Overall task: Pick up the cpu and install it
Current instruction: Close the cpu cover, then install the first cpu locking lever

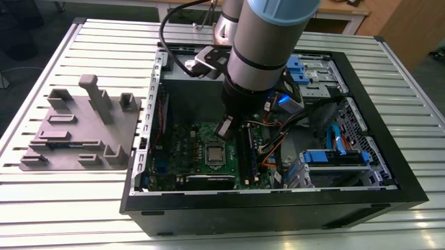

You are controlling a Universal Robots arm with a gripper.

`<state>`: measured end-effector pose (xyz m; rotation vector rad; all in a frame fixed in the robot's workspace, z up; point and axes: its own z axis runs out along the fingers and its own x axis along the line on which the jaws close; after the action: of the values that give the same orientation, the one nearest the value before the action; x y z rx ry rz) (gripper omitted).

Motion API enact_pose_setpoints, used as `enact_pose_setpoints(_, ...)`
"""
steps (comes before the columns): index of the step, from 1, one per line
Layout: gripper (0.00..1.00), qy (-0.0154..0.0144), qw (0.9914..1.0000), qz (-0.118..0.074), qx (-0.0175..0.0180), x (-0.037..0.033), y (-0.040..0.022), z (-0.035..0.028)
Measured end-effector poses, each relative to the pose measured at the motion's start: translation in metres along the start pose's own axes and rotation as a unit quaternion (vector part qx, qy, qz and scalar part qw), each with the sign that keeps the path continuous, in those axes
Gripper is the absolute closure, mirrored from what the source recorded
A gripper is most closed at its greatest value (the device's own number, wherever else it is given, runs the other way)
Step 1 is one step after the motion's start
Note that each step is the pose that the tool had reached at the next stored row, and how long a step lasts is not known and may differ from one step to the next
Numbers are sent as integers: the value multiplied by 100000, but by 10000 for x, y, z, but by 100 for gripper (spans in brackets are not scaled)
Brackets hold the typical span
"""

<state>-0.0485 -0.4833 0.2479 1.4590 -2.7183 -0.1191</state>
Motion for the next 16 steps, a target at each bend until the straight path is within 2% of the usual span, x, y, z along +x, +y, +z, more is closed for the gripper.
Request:
enact_pose_setpoints(8, 90, 2, 100000, -10, -1, 69, -42, -2)
enact_pose_setpoints(16, 90, 24, 100000, -11, 19, 69, -43, -2)
